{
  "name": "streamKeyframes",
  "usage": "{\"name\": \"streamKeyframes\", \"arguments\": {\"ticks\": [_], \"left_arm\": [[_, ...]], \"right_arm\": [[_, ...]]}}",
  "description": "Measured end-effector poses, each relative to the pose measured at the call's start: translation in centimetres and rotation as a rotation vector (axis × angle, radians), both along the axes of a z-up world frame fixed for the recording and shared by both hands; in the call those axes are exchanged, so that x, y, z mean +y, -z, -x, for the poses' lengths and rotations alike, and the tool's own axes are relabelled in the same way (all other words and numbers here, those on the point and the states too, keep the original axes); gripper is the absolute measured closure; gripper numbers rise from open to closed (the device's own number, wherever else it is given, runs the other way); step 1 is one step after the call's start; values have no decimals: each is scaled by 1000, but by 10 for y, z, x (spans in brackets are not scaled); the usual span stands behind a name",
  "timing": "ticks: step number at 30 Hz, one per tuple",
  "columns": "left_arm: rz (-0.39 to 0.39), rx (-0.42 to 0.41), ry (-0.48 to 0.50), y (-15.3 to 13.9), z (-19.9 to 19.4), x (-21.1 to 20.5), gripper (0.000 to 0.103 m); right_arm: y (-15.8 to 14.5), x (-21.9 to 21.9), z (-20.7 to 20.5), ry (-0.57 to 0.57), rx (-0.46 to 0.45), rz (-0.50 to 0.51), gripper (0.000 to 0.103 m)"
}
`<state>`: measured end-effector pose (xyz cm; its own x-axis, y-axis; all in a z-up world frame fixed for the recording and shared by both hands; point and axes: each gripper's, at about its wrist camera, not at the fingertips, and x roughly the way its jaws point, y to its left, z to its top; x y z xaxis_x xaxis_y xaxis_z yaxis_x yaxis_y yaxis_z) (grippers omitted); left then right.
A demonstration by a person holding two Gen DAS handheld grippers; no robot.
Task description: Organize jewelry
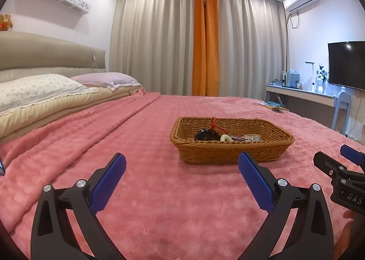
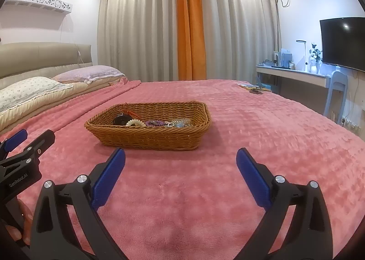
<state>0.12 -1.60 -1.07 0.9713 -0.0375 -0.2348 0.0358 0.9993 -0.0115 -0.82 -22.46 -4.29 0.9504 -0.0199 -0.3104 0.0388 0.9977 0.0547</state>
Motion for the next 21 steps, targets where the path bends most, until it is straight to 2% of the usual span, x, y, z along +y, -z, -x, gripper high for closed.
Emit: {"name": "streamKeyframes", "arguments": {"ticks": [21], "left_arm": [[1, 5, 16, 2, 0, -1, 8]], "right_arm": [[-1, 0, 3, -9, -3, 0, 10]]}}
